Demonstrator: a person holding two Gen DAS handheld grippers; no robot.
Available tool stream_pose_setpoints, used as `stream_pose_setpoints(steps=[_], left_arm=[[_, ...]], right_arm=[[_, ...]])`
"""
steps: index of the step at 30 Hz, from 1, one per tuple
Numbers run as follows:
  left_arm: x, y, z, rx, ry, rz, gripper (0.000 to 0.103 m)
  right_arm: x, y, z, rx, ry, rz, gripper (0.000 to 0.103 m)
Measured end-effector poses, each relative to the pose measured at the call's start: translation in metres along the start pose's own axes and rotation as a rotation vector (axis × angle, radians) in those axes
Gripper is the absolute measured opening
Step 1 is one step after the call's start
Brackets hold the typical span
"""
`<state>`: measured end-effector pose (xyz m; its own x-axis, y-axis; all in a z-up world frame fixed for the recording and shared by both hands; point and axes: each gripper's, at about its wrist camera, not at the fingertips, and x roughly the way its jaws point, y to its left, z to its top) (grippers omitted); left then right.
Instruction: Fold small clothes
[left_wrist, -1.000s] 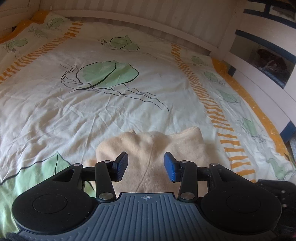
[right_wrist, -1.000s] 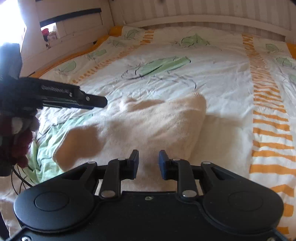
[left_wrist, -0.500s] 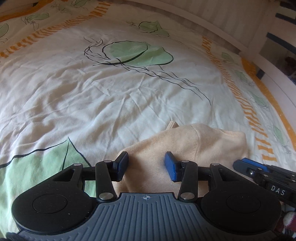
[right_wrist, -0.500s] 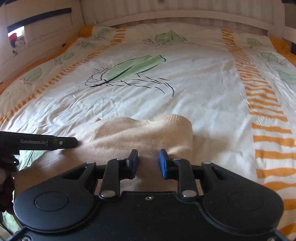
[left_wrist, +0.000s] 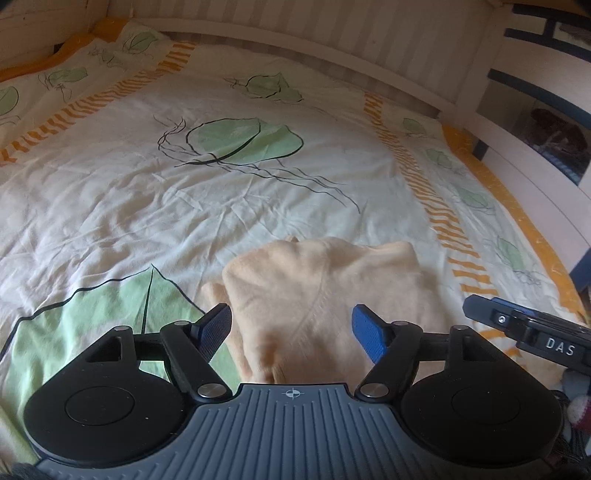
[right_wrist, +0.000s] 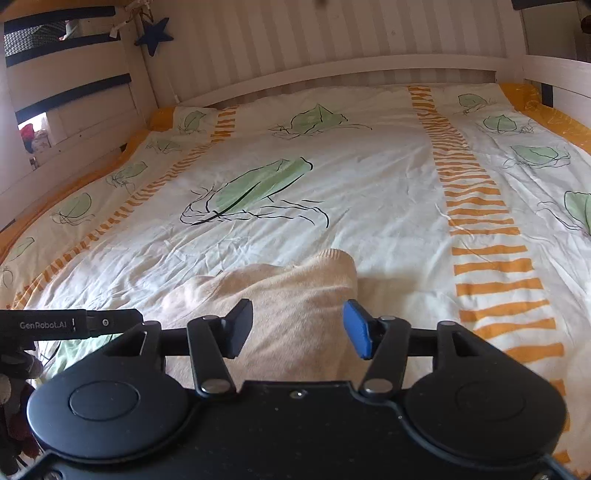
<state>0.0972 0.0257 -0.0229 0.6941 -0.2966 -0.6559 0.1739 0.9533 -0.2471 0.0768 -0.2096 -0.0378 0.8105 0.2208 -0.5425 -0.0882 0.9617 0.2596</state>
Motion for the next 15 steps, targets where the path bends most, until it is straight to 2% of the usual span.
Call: stream_pose_setpoints(steps=[1, 5, 7, 13, 15], left_arm=[[-0.01, -0.005, -0.005, 0.008, -0.014, -0.005, 0.071], [-0.049, -0.025, -0.02, 0.021, -0.048, 0.022, 0.071], [-0.063, -0.034, -0.025, 0.02, -0.047, 0.056, 0.071], [-0.084, -0.053, -0.04, 0.061, -0.031, 0.131, 0.072], [-0.085, -0.056, -0.044, 0.061, -0.016, 0.122, 0.072]], right_arm=[[-0.008, 0.002, -0.003, 0.002, 0.003, -0.002, 0.075], [-0.039, 0.009, -0.013, 0.014, 0.009, -0.019, 0.089], [-0.052, 0.013, -0.017, 0.011, 0.011, -0.023, 0.103], [-0.078, 0.027, -0.03, -0.025, 0.019, -0.015, 0.103], [-0.086, 0.028, -0.035, -0.028, 0.01, -0.023, 0.103]])
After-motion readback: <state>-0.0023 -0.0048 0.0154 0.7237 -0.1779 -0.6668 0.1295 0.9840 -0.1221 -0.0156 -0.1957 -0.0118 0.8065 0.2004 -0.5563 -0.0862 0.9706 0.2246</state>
